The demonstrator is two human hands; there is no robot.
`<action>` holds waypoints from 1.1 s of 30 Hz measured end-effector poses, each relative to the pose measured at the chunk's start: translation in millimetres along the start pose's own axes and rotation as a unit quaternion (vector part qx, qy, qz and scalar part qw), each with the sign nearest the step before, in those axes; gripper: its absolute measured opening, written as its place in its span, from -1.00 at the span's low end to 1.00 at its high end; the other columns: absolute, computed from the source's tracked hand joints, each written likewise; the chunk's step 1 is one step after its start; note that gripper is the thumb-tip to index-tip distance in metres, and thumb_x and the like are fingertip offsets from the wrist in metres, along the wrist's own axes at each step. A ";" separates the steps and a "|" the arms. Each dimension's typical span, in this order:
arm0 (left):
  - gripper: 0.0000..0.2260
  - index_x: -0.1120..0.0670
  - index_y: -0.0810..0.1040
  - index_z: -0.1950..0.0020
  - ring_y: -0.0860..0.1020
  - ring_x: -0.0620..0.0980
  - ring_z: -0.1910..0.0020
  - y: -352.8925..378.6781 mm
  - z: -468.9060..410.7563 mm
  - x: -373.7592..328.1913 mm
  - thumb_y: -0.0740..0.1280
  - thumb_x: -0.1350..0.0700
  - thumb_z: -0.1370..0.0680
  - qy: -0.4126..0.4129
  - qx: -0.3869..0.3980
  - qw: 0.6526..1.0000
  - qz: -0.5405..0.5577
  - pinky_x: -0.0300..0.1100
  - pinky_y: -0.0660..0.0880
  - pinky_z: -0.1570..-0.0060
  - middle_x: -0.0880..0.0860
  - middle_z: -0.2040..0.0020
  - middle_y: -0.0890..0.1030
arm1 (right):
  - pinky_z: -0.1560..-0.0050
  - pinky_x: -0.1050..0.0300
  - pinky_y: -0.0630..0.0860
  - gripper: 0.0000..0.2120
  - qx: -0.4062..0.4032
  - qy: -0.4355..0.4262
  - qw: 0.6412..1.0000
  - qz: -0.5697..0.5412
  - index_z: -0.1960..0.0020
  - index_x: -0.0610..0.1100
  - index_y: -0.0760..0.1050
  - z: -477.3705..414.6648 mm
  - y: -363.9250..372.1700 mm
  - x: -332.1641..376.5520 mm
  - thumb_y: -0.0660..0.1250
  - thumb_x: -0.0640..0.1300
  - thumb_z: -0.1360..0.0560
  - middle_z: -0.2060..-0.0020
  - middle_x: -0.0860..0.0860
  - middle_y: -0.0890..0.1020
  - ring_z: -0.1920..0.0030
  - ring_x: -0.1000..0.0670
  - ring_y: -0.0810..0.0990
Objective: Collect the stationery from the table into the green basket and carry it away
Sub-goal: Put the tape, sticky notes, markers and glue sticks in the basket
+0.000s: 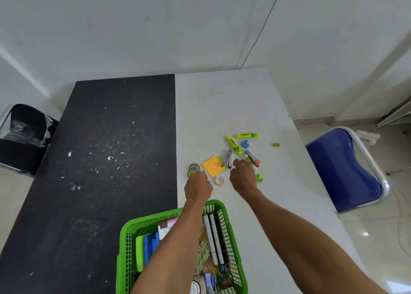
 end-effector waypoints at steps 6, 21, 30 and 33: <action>-0.78 0.14 0.59 -0.10 0.58 0.14 -0.03 9.2 -41.6 10.6 0.17 0.23 -0.57 -0.025 0.016 0.999 0.027 -0.11 0.48 0.14 0.14 -0.09 0.59 | -0.26 -0.02 0.30 -0.50 0.056 -0.029 0.997 0.046 -0.45 -0.21 0.27 -85.4 4.7 -10.7 0.14 -0.32 -0.51 -0.29 -0.30 0.37 -0.30 -0.28 0.35; -0.82 0.13 0.59 0.07 0.57 0.05 0.17 9.1 -60.5 60.2 0.18 0.22 -0.57 -0.062 -0.019 0.998 0.003 0.01 0.59 0.23 0.07 0.09 0.59 | 0.08 -0.03 0.43 -0.71 0.003 0.046 0.997 0.064 -0.20 -0.26 0.38 -127.0 30.3 -16.6 0.15 -0.38 -0.48 -0.02 -0.29 0.55 -0.04 -0.31 0.55; -0.83 0.16 0.59 -0.04 0.56 0.12 0.02 -17.3 -7.8 43.7 0.21 0.24 -0.56 -0.052 -0.046 0.997 0.035 0.00 0.55 0.14 0.12 -0.06 0.58 | 0.22 -0.01 0.40 -0.72 -0.080 0.047 0.996 -0.009 -0.18 -0.19 0.44 -6.1 21.6 20.7 0.27 -0.18 -0.47 0.05 -0.20 0.58 0.03 -0.26 0.57; -0.80 0.14 0.59 -0.13 0.57 0.13 -0.05 -25.8 15.6 36.1 0.24 0.24 -0.56 -0.051 -0.047 0.997 0.026 -0.02 0.55 0.10 0.11 -0.12 0.57 | 0.19 0.00 0.43 -0.73 -0.090 0.032 0.994 -0.049 -0.15 -0.17 0.46 55.4 25.0 32.1 0.29 -0.14 -0.47 0.07 -0.16 0.59 0.05 -0.22 0.57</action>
Point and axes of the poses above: each hand's wrist, its own z-axis away from the middle knuckle, its own y-axis out of the palm, x = y × z, the point moved 1 cm from there along -z, towards the middle knuckle
